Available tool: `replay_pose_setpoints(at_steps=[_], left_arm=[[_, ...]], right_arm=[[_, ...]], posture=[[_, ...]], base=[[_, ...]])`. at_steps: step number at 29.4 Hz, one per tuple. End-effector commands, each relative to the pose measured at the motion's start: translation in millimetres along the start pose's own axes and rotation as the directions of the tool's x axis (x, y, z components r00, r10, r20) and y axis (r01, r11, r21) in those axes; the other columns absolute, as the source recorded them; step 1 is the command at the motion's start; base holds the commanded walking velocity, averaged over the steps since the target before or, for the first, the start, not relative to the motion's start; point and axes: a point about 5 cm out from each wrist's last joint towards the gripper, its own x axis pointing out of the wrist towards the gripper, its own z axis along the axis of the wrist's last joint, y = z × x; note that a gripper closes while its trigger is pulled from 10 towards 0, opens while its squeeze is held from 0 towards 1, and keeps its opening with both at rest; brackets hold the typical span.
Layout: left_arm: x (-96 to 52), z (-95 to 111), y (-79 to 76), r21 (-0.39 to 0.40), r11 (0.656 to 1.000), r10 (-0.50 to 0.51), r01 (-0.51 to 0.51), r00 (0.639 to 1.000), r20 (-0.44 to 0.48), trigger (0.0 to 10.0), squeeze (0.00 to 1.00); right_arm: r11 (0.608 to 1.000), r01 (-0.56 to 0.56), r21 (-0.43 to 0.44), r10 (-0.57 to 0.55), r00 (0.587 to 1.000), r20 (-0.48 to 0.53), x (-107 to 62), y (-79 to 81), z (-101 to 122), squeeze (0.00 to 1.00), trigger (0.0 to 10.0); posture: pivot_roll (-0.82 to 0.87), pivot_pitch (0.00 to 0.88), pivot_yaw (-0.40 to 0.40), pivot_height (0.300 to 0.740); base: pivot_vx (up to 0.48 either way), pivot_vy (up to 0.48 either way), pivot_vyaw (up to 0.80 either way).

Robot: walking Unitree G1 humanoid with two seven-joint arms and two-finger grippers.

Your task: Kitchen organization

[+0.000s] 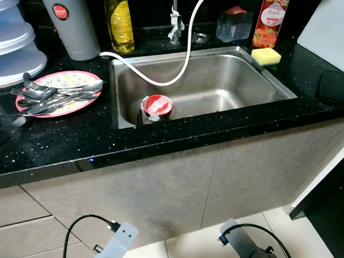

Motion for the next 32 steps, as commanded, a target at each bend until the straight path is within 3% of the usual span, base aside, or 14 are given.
replay_pose_setpoints(at_steps=[1,32], left_arm=[[-0.4,-3.0,-0.5,0.015,1.000,-0.002,0.002,1.000,-0.007,10.0,0.00],[-0.9,-6.9,-0.8,0.008,1.000,0.000,0.000,1.000,-0.019,10.0,0.00]], right_arm=[[1.000,-0.001,0.001,0.001,1.000,-0.015,-0.7,0.6,-5.2,0.00,10.0],[1.000,0.002,-0.008,-0.002,0.999,-0.032,-0.9,3.1,-9.4,0.00,10.0]], posture=[[-0.03,0.000,-0.029,0.740],[-0.03,0.000,-0.031,0.740]], base=[[0.000,0.000,0.00],[0.000,0.000,0.00]])
